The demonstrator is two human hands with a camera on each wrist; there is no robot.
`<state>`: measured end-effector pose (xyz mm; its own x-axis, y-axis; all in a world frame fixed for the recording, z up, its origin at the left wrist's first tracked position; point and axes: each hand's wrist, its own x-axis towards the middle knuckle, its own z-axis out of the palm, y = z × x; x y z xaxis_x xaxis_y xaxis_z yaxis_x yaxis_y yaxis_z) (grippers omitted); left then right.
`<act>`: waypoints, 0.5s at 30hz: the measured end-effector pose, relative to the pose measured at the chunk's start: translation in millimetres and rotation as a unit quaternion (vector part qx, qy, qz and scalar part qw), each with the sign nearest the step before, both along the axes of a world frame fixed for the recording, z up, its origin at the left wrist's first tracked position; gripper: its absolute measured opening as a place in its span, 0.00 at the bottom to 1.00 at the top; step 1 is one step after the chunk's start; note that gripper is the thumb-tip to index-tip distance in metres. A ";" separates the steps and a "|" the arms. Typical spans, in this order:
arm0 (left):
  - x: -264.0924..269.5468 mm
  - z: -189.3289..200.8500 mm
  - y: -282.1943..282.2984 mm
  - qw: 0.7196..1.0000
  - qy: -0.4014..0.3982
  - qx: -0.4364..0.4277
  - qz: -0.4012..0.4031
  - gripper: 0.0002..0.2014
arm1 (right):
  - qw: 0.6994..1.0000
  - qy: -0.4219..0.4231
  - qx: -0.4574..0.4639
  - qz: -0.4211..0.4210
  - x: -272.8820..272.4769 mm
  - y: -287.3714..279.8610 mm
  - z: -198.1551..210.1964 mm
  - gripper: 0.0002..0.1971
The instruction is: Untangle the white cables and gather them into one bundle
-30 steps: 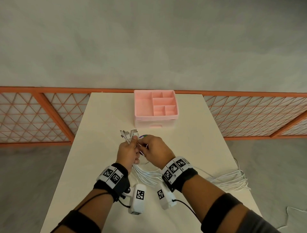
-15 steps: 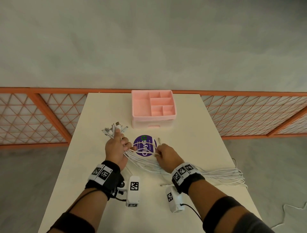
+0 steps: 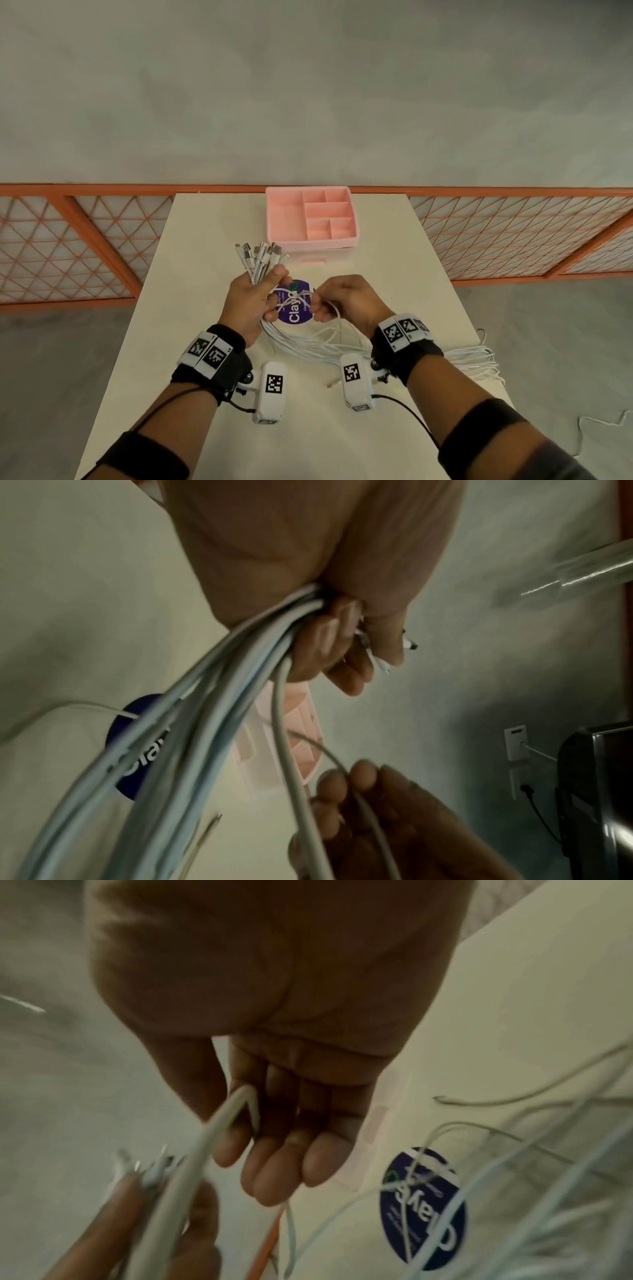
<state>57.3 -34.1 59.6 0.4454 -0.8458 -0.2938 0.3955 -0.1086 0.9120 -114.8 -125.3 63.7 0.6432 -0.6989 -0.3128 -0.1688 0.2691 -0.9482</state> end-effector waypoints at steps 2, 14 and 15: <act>-2.2 1.8 -2.6 0.999 -0.023 -0.015 -0.017 0.15 | 0.999 -0.011 -0.033 0.037 7.2 3.5 11.0 0.08; 5.0 -9.5 2.8 0.996 0.093 -0.001 -0.012 0.09 | 0.943 -0.282 -0.027 -0.176 11.1 -25.7 70.3 0.18; 6.8 -10.8 2.0 0.995 0.101 0.002 0.001 0.07 | 0.947 -0.261 -0.027 -0.187 9.5 -27.8 69.2 0.20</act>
